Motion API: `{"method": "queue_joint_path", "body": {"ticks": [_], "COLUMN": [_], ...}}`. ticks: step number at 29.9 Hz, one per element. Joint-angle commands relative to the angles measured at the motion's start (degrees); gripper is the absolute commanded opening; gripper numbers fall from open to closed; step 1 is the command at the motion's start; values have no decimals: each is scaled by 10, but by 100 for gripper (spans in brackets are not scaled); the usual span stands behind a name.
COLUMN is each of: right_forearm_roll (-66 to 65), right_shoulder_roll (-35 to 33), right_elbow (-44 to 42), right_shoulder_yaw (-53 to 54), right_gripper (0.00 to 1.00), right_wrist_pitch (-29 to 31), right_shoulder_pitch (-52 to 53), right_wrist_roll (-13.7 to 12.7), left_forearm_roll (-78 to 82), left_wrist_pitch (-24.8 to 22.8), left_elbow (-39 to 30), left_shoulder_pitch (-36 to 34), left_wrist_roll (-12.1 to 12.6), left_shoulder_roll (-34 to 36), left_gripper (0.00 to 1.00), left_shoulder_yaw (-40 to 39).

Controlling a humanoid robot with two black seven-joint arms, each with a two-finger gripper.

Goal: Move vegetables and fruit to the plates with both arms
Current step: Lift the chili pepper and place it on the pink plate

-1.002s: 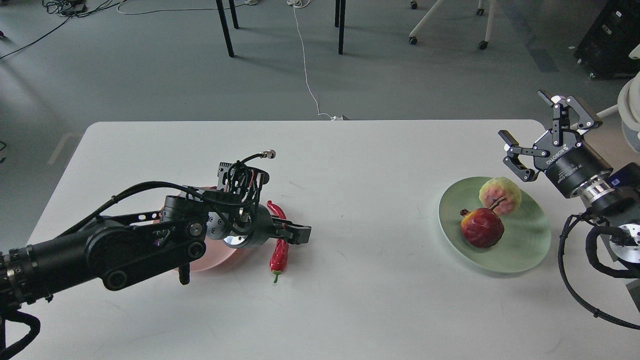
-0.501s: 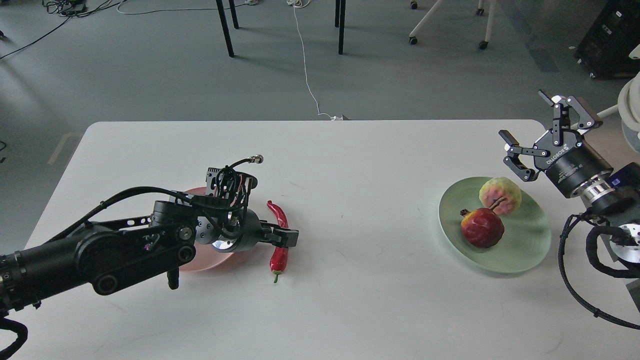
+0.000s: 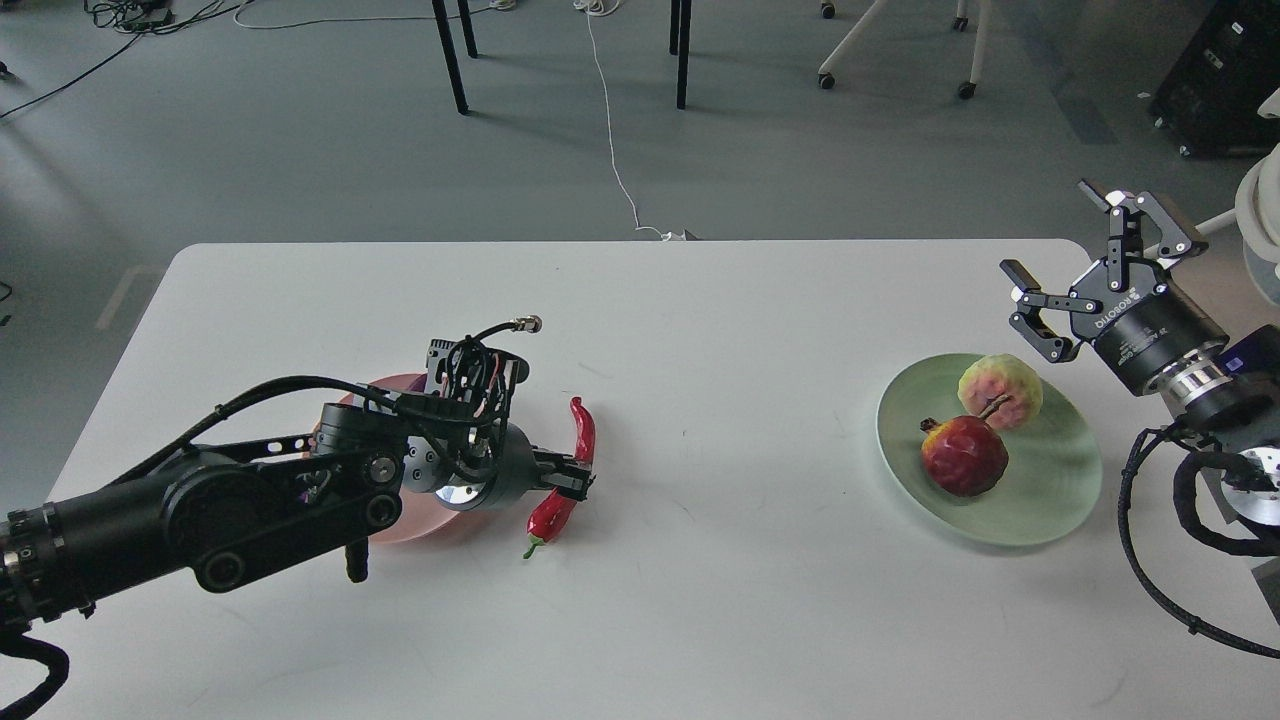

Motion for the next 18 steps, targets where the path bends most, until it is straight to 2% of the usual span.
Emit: {"method": "queue_joint_path", "body": {"ticks": [1, 7, 18], "right_forearm_roll": [0, 0, 0], "right_shoulder_roll": [0, 0, 1], "right_elbow": [1, 1, 0], "right_shoulder_yaw": [0, 0, 1], "right_gripper": [98, 98, 98], "right_wrist_pitch": [0, 0, 0], "right_shoulder_pitch": [0, 0, 2], "right_wrist_roll": [0, 0, 0], "left_forearm_roll": [0, 1, -37], "left_wrist_pitch": [-8, -11, -12], "left_elbow": [0, -4, -49], "left_shoulder_pitch": [-1, -5, -50], "left_wrist_roll": [0, 0, 0], "left_shoulder_roll": [-1, -2, -22], "left_gripper": [12, 7, 7], "left_shoulder_yaw": [-1, -1, -59]}}
